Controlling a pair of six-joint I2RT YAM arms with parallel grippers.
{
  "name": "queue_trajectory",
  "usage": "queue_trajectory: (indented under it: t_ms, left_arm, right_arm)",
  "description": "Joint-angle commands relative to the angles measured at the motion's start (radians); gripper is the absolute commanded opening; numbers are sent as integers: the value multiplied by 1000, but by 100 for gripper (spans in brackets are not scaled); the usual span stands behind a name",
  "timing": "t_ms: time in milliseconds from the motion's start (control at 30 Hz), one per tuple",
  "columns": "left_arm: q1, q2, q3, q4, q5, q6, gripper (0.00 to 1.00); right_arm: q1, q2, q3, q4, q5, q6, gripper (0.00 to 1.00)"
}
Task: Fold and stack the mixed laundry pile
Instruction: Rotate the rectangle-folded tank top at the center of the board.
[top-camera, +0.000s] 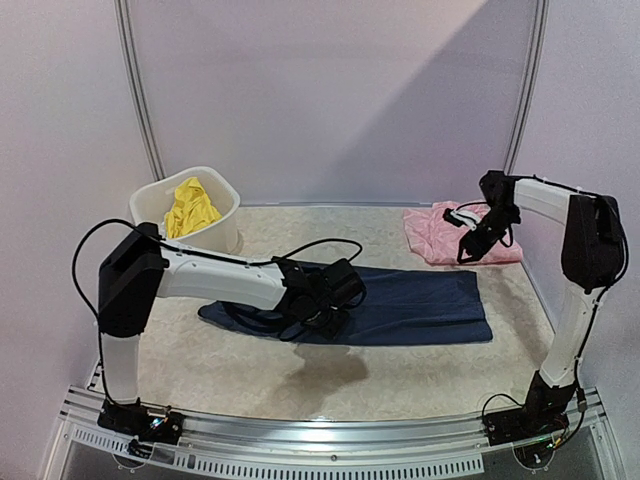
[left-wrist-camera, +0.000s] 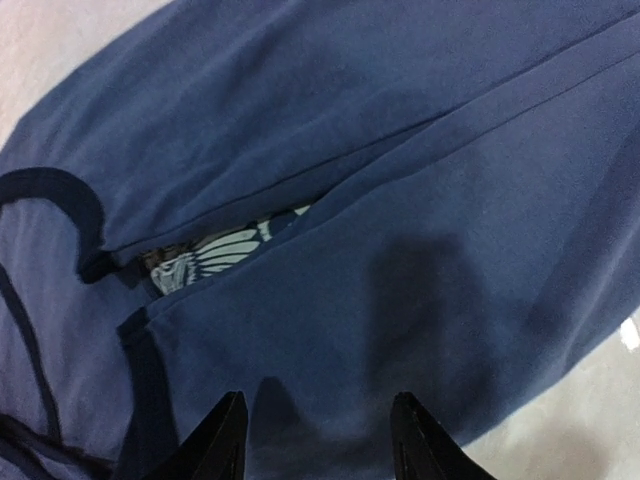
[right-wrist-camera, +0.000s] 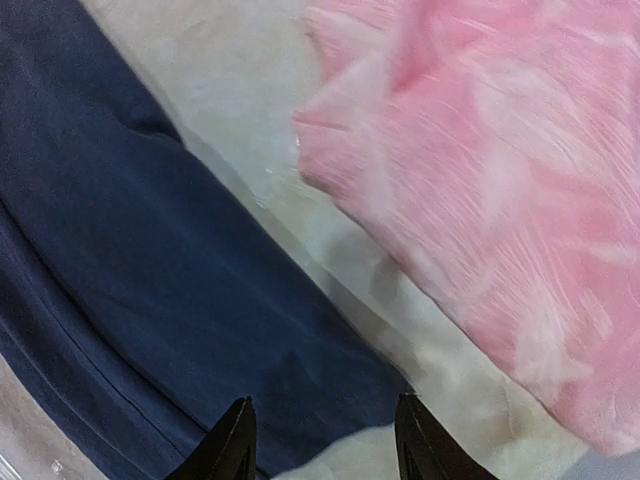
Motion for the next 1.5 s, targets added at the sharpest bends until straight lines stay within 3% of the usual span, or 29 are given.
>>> queue_trajectory:
  t_ms: [0, 267, 533, 900, 1067, 1333, 1467]
  left_arm:
    - [18, 86, 70, -32, 47, -3, 49]
    - [25, 183, 155, -83, 95, 50, 49]
    - [53, 225, 208, -117, 151, 143, 49]
    - [58, 261, 279, -251, 315, 400, 49]
    - [54, 162, 254, -245, 303, 430, 49]
    - [40, -131, 210, -213, 189, 417, 55]
    - [110, -245, 97, -251, -8, 200, 59]
  right_arm:
    - [76, 86, 2, 35, 3, -85, 47]
    - [80, 120, -153, 97, 160, -200, 46]
    - [79, 21, -399, 121, 272, -257, 46]
    - [92, -98, -550, 29, 273, -223, 46]
    - [127, -150, -583, 3, 248, -197, 46]
    - [124, -208, -414, -124, 187, -151, 48]
    - [118, -227, -321, -166, 170, -137, 49]
